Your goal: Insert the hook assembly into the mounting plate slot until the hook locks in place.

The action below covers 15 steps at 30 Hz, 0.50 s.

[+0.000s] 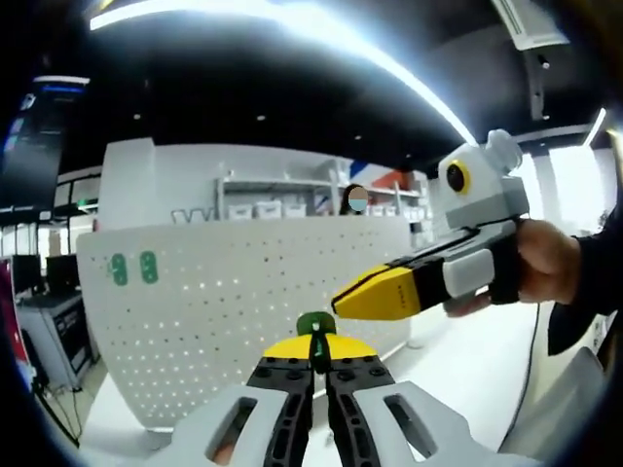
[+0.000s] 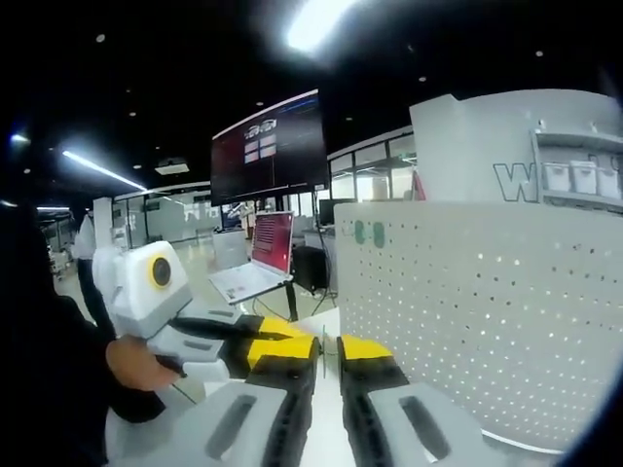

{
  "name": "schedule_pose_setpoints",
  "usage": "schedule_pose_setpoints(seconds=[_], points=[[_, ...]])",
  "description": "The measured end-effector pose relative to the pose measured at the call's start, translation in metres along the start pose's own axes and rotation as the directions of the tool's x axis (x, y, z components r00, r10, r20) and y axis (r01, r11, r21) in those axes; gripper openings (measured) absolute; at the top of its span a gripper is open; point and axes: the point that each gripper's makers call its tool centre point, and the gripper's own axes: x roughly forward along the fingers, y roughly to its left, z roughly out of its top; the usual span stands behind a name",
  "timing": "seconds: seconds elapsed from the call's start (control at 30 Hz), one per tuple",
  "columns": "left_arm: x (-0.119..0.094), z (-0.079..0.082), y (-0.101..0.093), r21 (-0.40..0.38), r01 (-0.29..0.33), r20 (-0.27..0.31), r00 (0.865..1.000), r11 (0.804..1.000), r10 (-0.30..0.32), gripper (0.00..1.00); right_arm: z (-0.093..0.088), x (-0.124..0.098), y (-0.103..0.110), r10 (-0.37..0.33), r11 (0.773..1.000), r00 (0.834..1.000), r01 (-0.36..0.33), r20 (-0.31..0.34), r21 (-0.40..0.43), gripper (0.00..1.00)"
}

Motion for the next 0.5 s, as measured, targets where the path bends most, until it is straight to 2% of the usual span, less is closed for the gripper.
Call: schedule_pose_setpoints(seconds=[0.5], points=[[-0.01, 0.008, 0.005, 0.003, -0.035, 0.005, 0.999, 0.999, 0.035, 0.02, 0.01, -0.056, -0.022, -0.095, 0.995, 0.996, 0.095, 0.003, -0.018, 0.16]])
